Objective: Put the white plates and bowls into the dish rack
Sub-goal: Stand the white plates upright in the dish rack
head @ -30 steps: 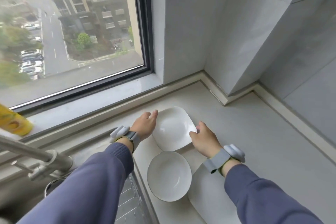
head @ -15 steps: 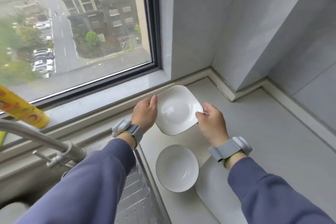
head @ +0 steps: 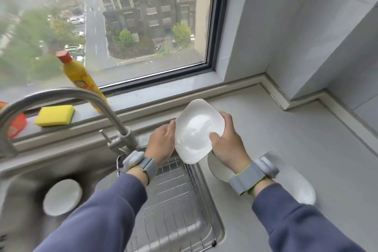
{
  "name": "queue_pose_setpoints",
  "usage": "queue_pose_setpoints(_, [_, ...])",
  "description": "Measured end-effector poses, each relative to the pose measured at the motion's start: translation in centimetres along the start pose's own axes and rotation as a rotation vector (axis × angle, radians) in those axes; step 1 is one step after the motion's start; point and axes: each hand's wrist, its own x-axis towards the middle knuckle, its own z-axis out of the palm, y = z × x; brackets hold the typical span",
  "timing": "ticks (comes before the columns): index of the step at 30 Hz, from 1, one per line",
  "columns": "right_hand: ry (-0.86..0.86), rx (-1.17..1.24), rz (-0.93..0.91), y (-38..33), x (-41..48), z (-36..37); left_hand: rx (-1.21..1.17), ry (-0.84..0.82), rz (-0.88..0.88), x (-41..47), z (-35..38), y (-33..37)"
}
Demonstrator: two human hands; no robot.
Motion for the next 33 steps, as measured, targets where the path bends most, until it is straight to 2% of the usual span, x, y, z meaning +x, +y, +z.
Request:
queue_pose_setpoints(6, [-0.207,-0.23,0.091,0.4,-5.6,6.6,0.188,-0.189,-0.268,-6.4,-2.3,-7.6])
queue_pose_setpoints(9, [-0.299,-0.372,0.112,1.6,-7.9,9.4,0.253,-0.102,-0.213,-9.9,-3.7,-9.2])
queue_pose_setpoints(11, [-0.33,-0.414,0.138,2.5,-8.9,10.7,0.173,-0.01,-0.198,-11.9,-4.9,-9.6])
queue_pose_setpoints(18, [-0.413,-0.603,0.138,4.1,-11.8,15.5,0.031,0.169,-0.297,-16.8,-10.1,-15.0])
queue_pose_setpoints(22, [-0.401,-0.684,0.143,4.8,-12.0,16.2,0.0,0.223,-0.319,-17.5,-11.0,-17.0])
queue_pose_setpoints(33, [-0.452,-0.718,0.159,4.9,-12.0,18.3,-0.066,0.205,-0.464,-17.8,-11.2,-20.3])
